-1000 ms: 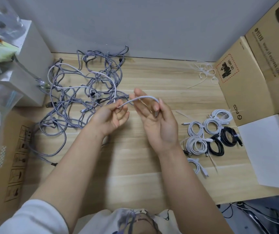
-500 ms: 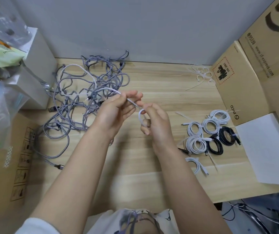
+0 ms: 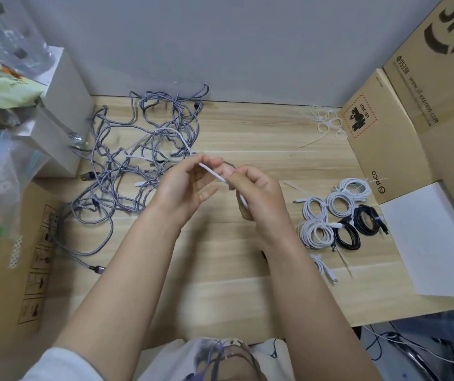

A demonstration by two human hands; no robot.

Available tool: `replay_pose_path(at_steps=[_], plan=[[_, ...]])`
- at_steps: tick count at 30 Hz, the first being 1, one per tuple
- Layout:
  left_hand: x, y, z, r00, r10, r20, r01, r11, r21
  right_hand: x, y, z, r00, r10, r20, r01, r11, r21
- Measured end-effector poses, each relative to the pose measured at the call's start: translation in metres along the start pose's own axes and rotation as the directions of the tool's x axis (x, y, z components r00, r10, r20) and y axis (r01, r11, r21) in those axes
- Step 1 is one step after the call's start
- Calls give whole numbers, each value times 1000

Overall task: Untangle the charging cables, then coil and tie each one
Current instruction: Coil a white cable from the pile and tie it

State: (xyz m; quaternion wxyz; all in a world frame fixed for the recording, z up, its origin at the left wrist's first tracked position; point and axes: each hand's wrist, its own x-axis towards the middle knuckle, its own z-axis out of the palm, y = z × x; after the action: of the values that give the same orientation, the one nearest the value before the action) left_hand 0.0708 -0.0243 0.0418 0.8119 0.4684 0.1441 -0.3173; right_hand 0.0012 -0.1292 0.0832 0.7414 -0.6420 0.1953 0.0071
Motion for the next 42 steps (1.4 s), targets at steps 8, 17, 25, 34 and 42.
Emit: replay_pose_path(at_steps=[8,17,25,34,42], plan=[[23,8,-41,955,-70,-287,-23,952,-307,-13,-23,-38,936,-139,323,-5,913,408],[-8,-3,-12,970,219,111,-236,955,180,-1,-3,-10,999,44,-2,-44,978,-203],[-15,-14,-6,950,197,241,-260,927,270,6,14,2,984,38,175,8,967,-256],[26,26,-22,995,-87,49,86,996,19,4,14,4,991,-129,-22,106,893,-438],[69,44,-63,984,-97,-147,82,991,-102,-17,-28,1,961,-238,144,224,969,102]])
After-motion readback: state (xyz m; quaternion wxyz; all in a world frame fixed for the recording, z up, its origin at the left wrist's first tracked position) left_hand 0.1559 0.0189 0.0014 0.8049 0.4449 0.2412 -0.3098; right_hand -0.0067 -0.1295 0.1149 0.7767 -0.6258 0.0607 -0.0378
